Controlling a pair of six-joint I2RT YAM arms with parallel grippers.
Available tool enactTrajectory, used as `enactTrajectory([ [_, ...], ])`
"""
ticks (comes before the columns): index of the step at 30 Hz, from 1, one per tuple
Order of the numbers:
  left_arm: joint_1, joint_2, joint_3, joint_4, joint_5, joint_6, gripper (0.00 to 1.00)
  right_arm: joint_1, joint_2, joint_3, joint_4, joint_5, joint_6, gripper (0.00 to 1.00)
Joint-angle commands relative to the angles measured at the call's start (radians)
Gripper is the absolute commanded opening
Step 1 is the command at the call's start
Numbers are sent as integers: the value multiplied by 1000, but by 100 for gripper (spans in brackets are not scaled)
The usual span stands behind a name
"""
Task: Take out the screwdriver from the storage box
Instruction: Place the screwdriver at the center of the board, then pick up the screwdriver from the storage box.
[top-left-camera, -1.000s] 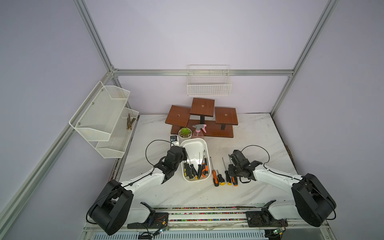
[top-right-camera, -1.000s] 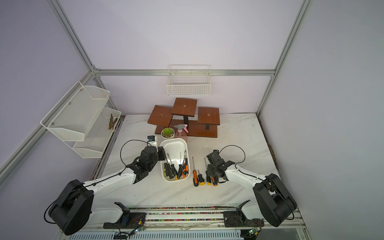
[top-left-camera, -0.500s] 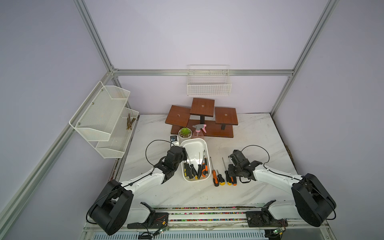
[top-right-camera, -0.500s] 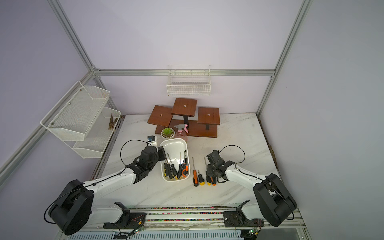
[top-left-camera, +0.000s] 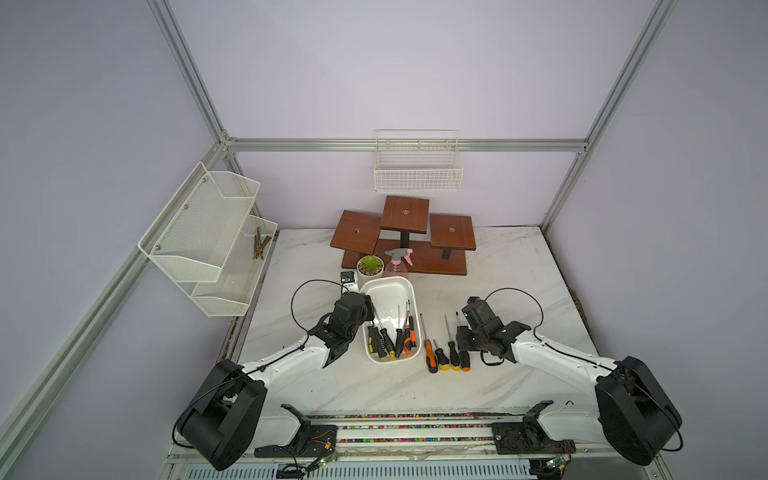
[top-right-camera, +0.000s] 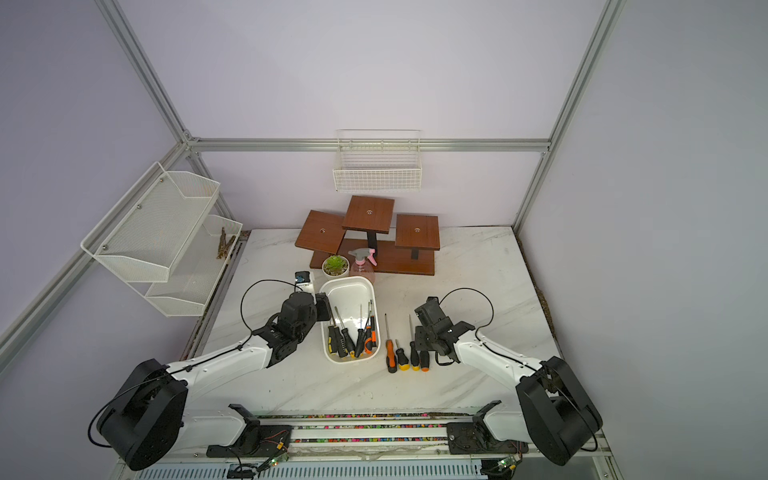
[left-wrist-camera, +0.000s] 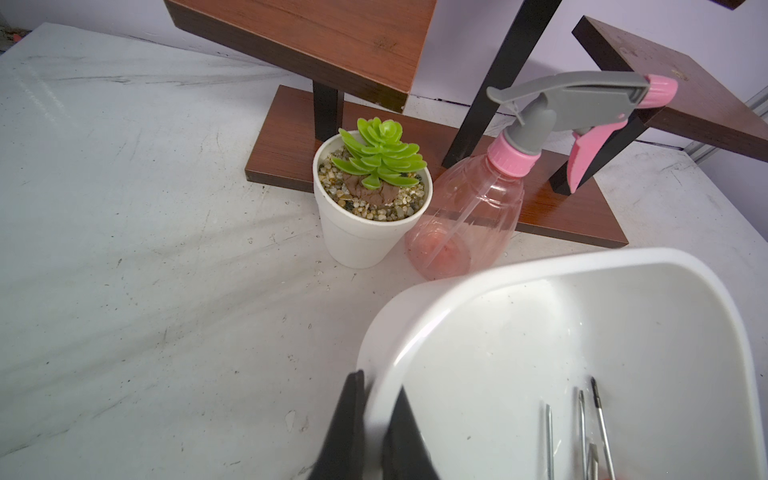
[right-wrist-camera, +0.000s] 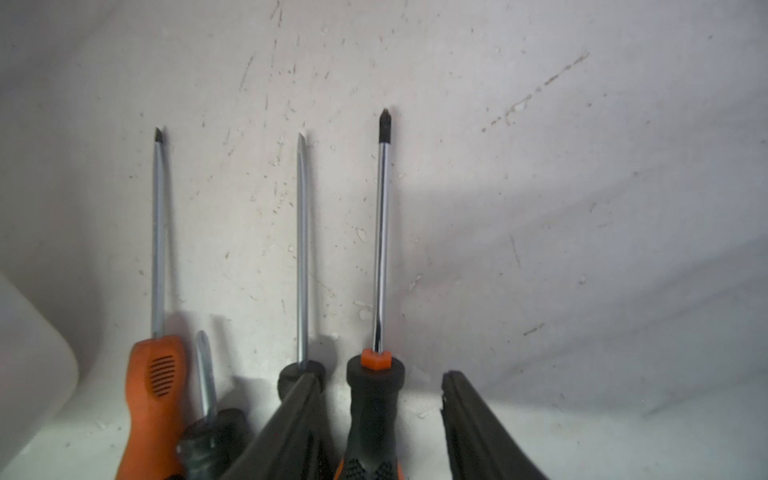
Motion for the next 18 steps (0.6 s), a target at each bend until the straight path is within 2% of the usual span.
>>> enactTrajectory([
  [1, -4, -4, 3, 31, 5, 12, 0, -4, -42, 57, -41, -14, -10, 57],
  [10, -4, -1, 4, 31, 6, 12, 0, 28, -149, 131, -86, -77, -17, 64],
  [13, -4, 0, 5, 32, 6, 12, 0, 79, -164, 173, -116, -54, -2, 64],
  [15, -5, 0, 5, 30, 7, 12, 0, 133, -166, 203, -128, -29, 17, 71],
  [18, -4, 0, 5, 29, 5, 11, 0, 231, -167, 229, -110, 2, 80, 71],
])
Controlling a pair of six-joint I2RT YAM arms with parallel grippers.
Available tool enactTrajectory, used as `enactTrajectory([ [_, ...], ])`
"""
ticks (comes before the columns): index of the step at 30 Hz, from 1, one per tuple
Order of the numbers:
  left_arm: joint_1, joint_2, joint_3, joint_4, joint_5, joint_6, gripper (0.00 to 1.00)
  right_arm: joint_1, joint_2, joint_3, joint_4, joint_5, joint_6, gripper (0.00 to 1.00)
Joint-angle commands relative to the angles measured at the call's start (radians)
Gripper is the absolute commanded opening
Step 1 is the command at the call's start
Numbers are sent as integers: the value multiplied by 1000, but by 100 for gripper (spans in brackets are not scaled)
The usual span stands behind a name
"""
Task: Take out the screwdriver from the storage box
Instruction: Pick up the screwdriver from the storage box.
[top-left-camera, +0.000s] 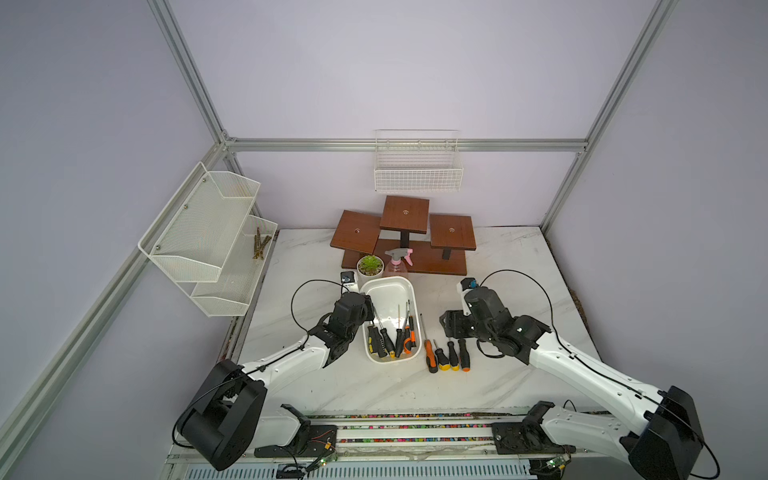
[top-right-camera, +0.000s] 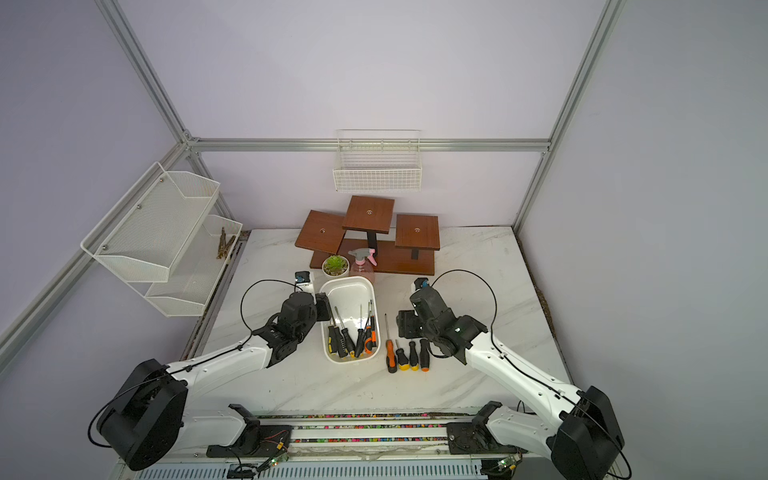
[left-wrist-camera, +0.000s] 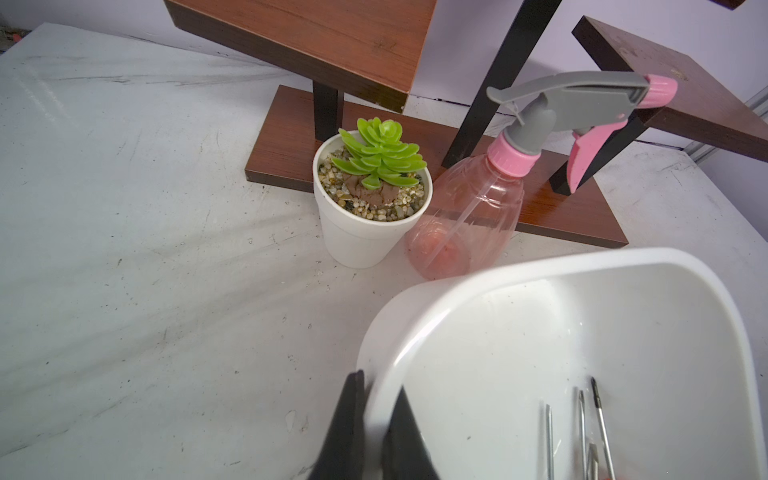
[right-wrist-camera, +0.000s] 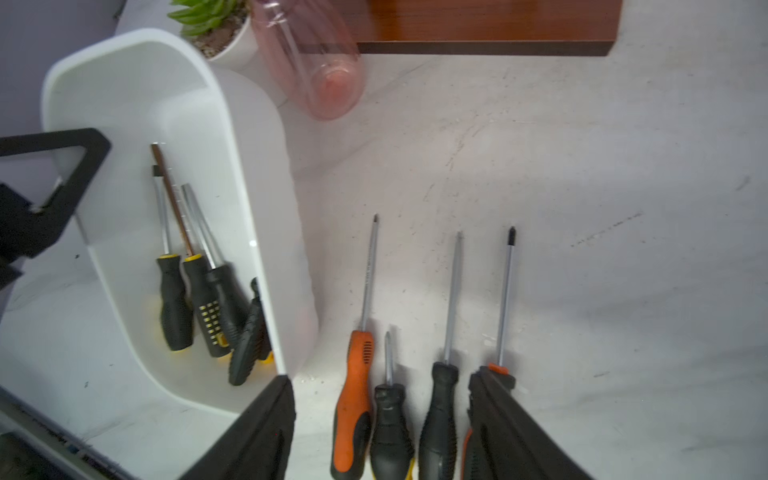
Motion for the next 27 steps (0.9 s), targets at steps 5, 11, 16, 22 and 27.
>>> enactTrajectory([
  [5, -4, 1, 5, 29, 4, 11, 0, 191, 28, 55, 51, 61, 140, 72],
  [11, -4, 6, 10, 28, 4, 11, 0, 255, 150, 105, 118, 43, 147, 72],
  [16, -5, 5, 10, 27, 3, 11, 0, 279, 284, 167, 167, 0, 124, 71],
  [22, -4, 5, 10, 27, 2, 11, 0, 286, 428, 239, 188, -16, 74, 68],
  [27, -4, 8, 12, 25, 2, 11, 0, 285, 530, 310, 151, -11, 30, 67],
])
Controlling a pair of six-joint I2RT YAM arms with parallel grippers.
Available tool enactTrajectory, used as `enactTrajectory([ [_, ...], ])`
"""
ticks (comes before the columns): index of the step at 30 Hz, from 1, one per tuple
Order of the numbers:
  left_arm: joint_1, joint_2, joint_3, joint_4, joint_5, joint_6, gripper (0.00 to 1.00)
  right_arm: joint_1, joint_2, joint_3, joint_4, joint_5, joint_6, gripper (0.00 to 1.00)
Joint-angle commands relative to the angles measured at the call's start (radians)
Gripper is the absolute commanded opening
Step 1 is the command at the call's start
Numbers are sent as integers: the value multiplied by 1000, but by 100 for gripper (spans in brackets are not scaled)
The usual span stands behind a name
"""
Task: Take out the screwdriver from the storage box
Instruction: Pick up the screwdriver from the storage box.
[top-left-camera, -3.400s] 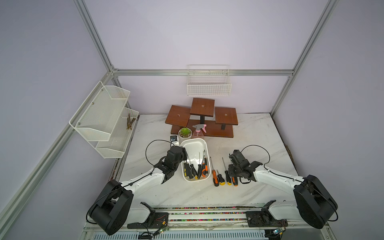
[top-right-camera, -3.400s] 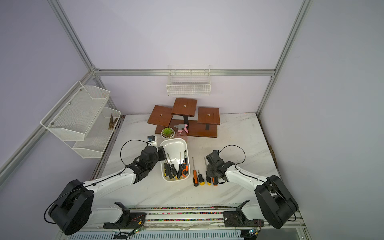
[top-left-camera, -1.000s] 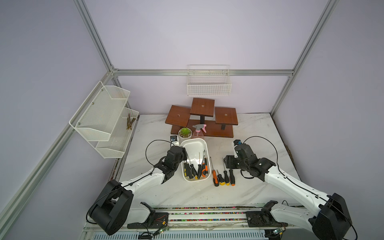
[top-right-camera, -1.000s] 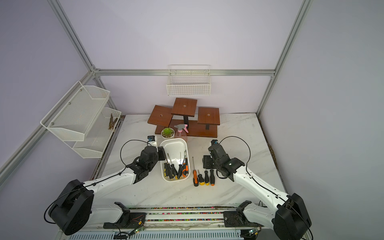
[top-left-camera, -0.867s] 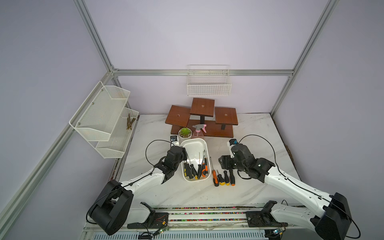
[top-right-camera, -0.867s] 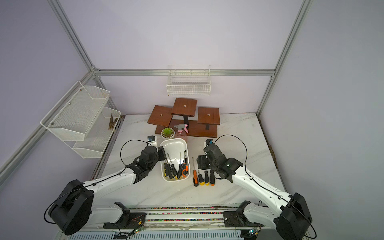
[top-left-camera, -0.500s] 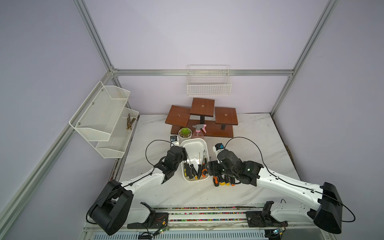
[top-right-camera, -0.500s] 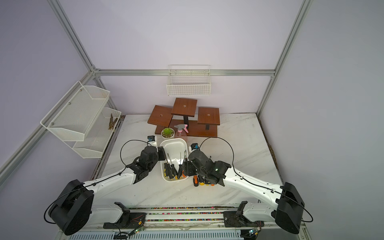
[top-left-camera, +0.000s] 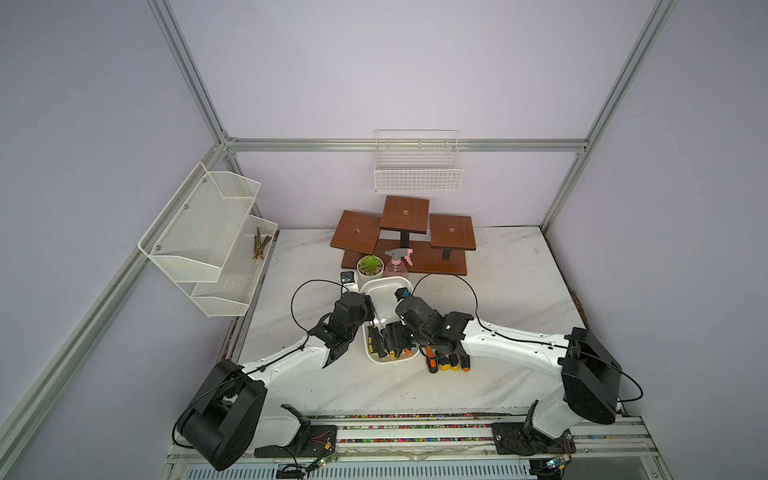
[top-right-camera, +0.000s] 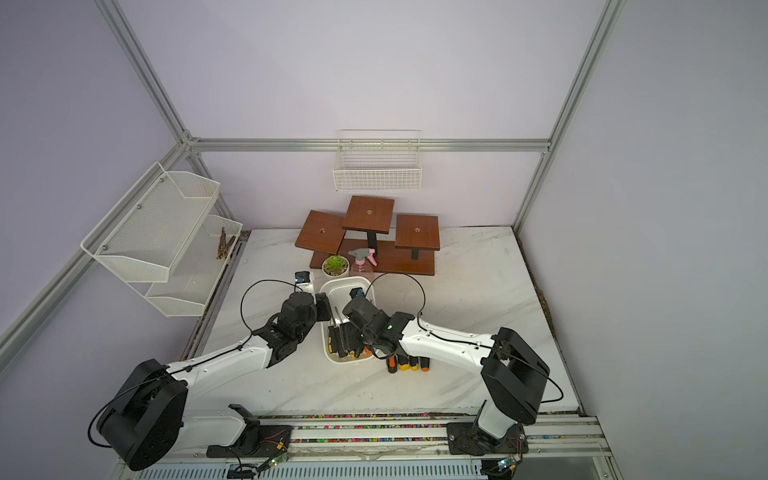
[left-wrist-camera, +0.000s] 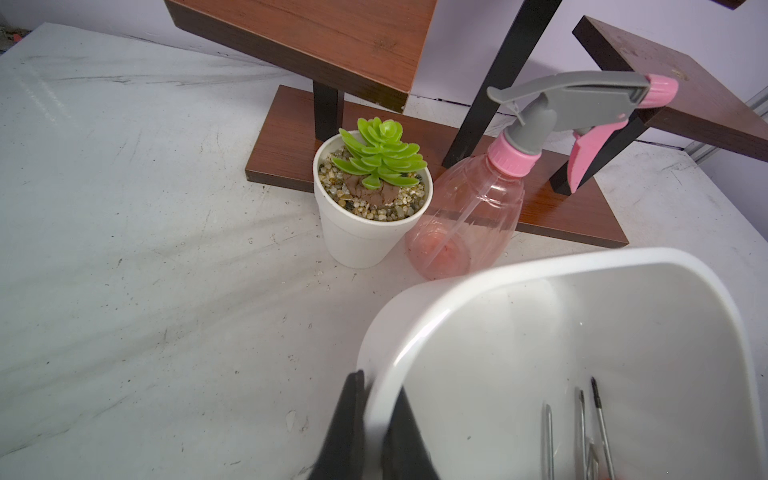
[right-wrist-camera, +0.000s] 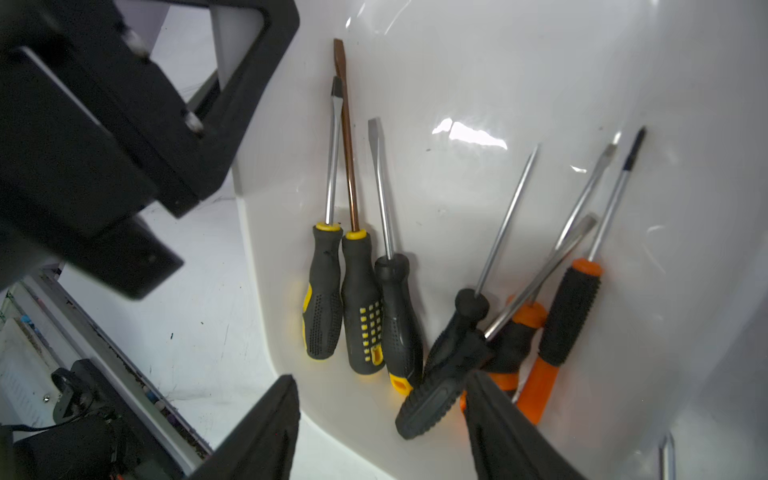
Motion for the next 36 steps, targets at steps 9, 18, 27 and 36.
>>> enactTrajectory([
  [9, -4, 4, 10, 27, 2, 10, 0, -3, 159, 106, -33, 25, -97, 55],
  [18, -4, 6, 10, 27, 4, 11, 0, -19, 219, 114, -31, 59, -103, 51],
  [27, -4, 6, 10, 27, 4, 11, 0, -32, 278, 123, -15, 81, -104, 49],
  [36, -4, 9, 11, 27, 4, 11, 0, -52, 355, 157, -11, 103, -94, 38],
])
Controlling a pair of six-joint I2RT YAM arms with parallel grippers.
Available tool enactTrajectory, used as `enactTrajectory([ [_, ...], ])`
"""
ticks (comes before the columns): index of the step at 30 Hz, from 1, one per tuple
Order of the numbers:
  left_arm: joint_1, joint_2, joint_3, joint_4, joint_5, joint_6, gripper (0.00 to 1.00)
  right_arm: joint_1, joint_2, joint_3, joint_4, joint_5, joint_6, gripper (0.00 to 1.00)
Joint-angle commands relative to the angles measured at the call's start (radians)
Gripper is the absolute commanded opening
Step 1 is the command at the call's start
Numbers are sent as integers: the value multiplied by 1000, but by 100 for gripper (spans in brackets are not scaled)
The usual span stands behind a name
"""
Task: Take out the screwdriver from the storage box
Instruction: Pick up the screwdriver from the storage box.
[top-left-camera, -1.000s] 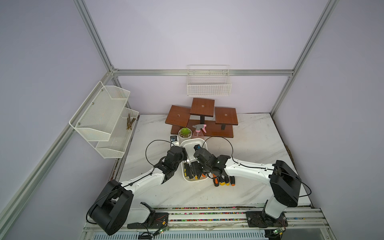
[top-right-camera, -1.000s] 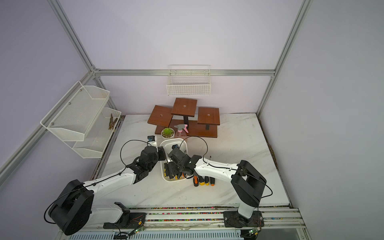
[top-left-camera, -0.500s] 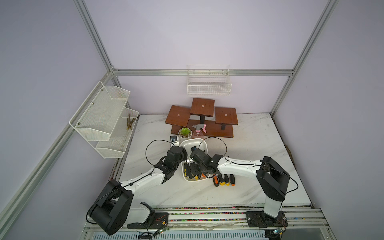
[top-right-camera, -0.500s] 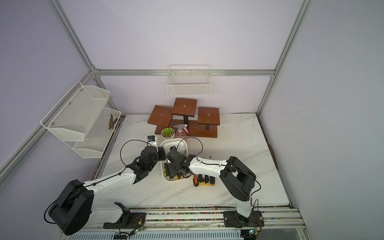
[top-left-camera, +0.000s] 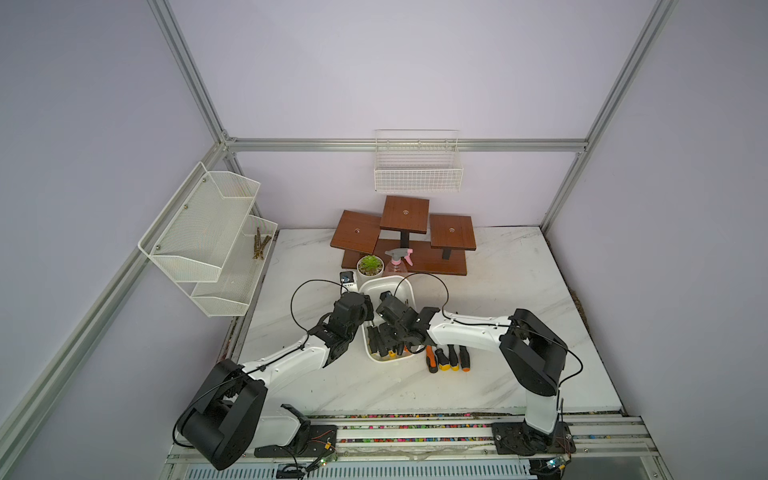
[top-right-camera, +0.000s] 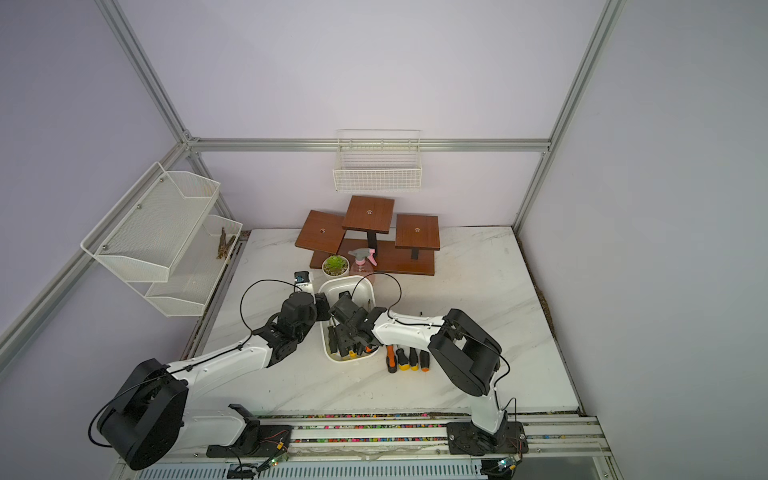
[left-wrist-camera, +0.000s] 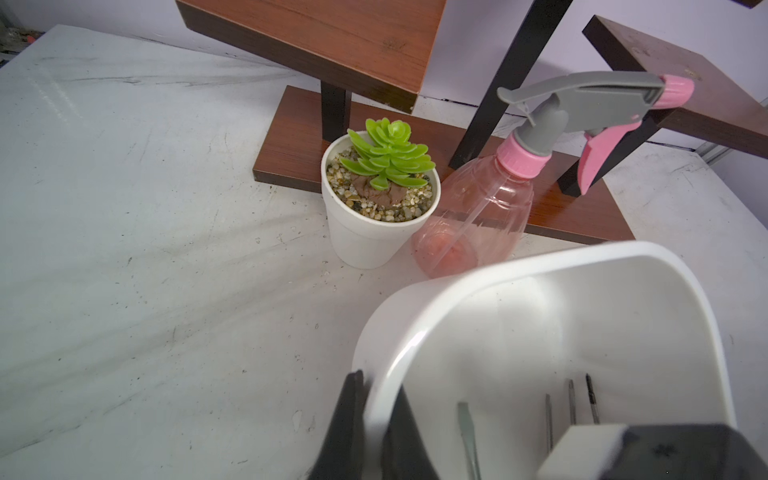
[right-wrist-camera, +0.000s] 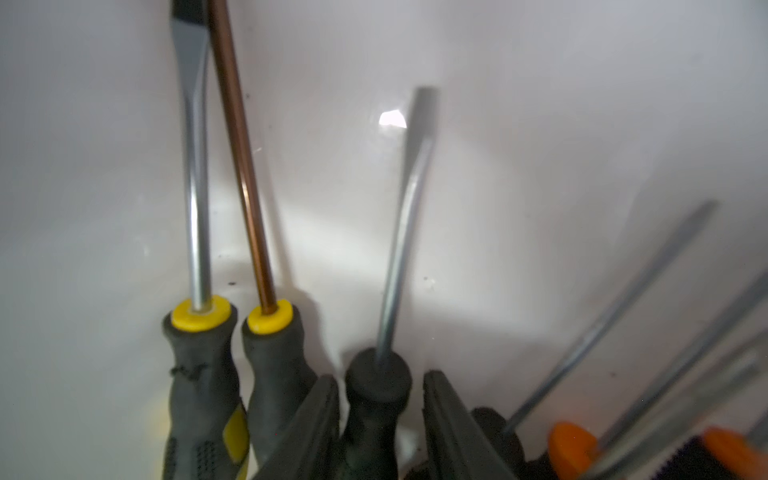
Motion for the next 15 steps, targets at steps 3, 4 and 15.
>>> enactTrajectory([
  [3, -6, 6, 11, 36, 24, 11, 0, -26, 89, 14, -4, 51, 12, 38],
  [4, -7, 6, 11, 35, 23, 11, 0, -26, 95, 15, -4, 53, 14, 38],
  [15, -6, 4, 11, 35, 21, 11, 0, -47, 120, 5, 10, 41, 35, 5],
])
